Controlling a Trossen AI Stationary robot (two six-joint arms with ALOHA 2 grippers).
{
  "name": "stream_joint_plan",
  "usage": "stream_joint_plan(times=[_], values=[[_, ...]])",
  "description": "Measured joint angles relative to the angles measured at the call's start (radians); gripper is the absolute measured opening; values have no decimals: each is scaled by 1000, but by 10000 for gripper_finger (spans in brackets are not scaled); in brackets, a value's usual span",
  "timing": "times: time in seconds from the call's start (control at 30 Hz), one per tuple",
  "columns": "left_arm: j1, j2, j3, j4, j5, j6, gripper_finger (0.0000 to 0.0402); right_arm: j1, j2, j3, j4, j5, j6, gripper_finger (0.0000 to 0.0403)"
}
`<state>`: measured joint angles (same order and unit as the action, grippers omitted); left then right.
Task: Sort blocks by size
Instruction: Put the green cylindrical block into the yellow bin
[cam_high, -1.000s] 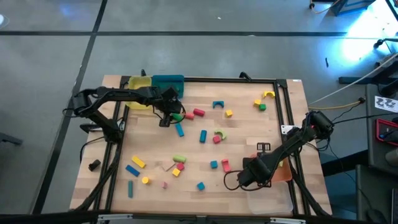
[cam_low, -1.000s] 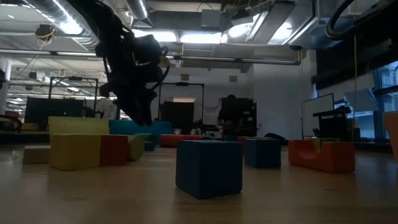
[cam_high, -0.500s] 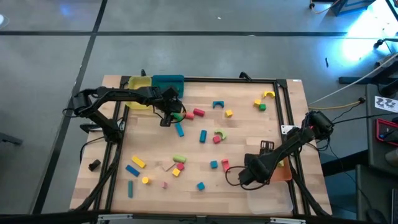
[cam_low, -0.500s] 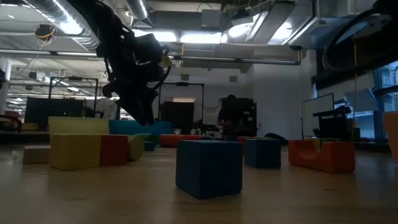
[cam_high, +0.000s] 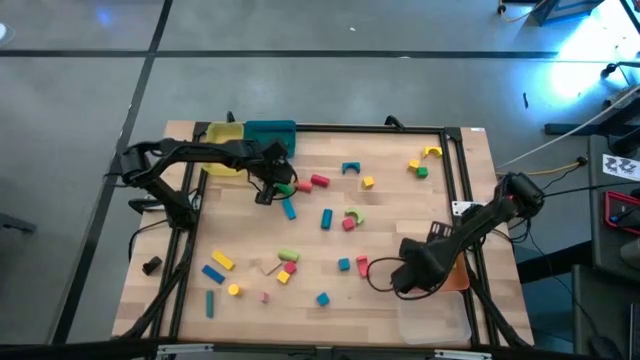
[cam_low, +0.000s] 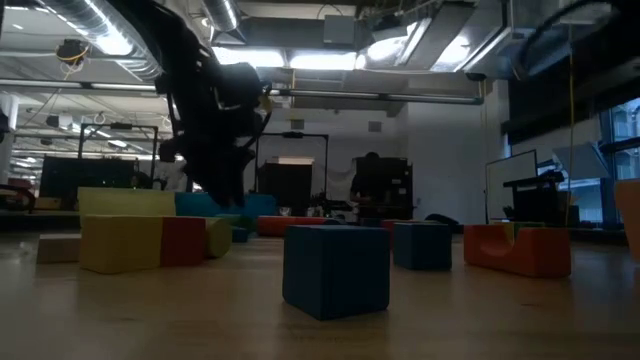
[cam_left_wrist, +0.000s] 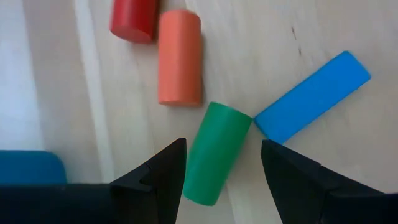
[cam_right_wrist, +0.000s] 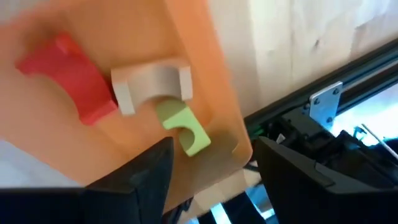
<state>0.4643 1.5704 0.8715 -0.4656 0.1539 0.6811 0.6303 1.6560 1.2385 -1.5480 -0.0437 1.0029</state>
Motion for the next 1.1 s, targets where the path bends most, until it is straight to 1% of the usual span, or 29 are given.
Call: stream_joint_plan(times=[0.17, 0.3, 0.37, 0.43, 0.53, 0.57, 0.73, 0.83, 0.9, 0.97, 1.03, 1.1], values=[[7, 68, 0, 26, -3, 4, 193, -41, -73, 0, 12, 78, 42, 229], [15, 100, 0, 42, -41, 9, 193, -100, -124, 0, 67, 200, 7, 229], [21, 109, 0, 37, -68, 21, 184, -137, -147, 0, 122, 278, -51, 229], [29, 109, 0, 29, -72, 24, 166, -182, -166, 0, 190, 345, -132, 229], [32, 109, 0, 34, -74, 15, 127, -255, -186, 0, 288, 408, -300, 229], [34, 109, 0, 35, -73, 11, 120, -281, -191, 0, 324, 420, -360, 229], [34, 100, 0, 36, -73, -42, 120, -426, -195, 0, 457, 436, -664, 229], [34, 66, 13, 11, -73, -90, 120, -521, -195, -4, 542, 431, -833, 229], [34, 36, 38, -16, -73, -110, 120, -590, -195, -10, 608, 389, -931, 229], [35, -6, 60, -54, -72, -125, 120, -659, -195, -10, 683, 322, -1011, 229], [41, -49, 82, -92, -77, -132, 120, -724, -193, -10, 764, 247, -1067, 229], [49, -101, 99, -135, -99, -147, 120, -778, -186, -10, 842, 193, -1102, 229]])
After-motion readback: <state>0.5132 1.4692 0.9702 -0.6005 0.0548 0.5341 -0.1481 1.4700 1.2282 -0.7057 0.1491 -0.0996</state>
